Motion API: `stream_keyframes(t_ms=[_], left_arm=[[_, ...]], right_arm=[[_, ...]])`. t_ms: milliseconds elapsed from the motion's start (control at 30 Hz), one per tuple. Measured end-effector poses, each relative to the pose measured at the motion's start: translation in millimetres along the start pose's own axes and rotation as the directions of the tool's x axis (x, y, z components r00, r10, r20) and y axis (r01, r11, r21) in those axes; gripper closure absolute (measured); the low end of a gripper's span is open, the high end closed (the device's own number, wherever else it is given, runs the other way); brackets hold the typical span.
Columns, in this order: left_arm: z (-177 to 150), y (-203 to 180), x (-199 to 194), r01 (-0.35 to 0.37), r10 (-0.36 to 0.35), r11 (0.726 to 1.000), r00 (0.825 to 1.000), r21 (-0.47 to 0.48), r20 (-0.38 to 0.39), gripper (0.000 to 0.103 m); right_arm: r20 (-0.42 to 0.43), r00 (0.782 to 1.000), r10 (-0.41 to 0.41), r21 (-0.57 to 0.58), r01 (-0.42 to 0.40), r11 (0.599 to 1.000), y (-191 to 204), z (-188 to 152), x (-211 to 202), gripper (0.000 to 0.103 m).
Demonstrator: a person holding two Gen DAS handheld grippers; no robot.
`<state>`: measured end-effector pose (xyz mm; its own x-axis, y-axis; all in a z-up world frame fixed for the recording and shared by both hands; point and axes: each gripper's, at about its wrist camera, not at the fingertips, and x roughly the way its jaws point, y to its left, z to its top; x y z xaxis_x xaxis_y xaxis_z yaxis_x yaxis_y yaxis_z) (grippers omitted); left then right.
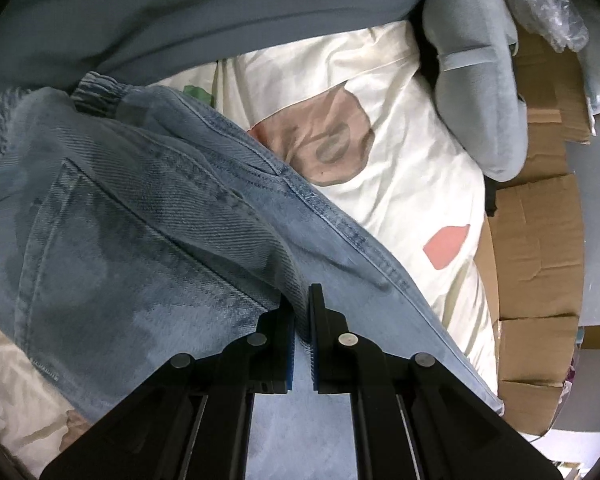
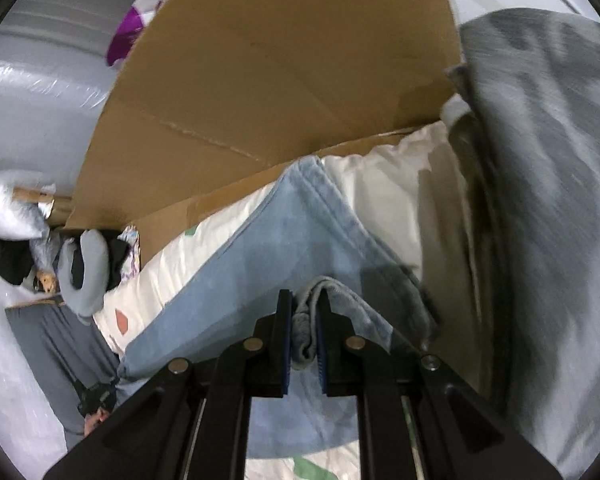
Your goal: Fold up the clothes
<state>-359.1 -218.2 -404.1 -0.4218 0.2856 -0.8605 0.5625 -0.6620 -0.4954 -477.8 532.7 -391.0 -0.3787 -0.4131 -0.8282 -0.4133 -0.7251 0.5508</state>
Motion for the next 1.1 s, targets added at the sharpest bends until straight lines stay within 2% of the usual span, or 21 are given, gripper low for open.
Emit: stream_keyframes(t_ms=[300, 433, 867, 1100], left_arm=[[4.7, -4.0, -9.8, 0.02, -0.02, 1.0, 1.0, -0.021, 0.013, 0.098], [8.6, -8.1, -7.9, 0.008, -0.007, 1.0, 1.0, -0.021, 0.014, 0.098], [26.2, -25.0, 27.6, -0.025, 0.025, 1.0, 1.0, 0.002, -0.003, 0.098], [33.0, -26.7, 43.1, -0.029, 0.029, 1.0, 0.999, -0.012, -0.018, 0.098]], right_arm=[[0.031, 0.999, -0.012, 0.063, 0.01, 0.998, 4.2, 18.9, 15.4, 0.094], [0.048, 0.999, -0.014, 0.086, 0.009, 0.996, 5.9, 24.5, 21.3, 0.094], [0.083, 0.995, -0.063, 0.18, 0.047, 0.983, -2.8, 36.3, 56.3, 0.094], [0.101, 0.993, -0.055, 0.202, 0.034, 0.979, -7.0, 38.2, 63.1, 0.094]])
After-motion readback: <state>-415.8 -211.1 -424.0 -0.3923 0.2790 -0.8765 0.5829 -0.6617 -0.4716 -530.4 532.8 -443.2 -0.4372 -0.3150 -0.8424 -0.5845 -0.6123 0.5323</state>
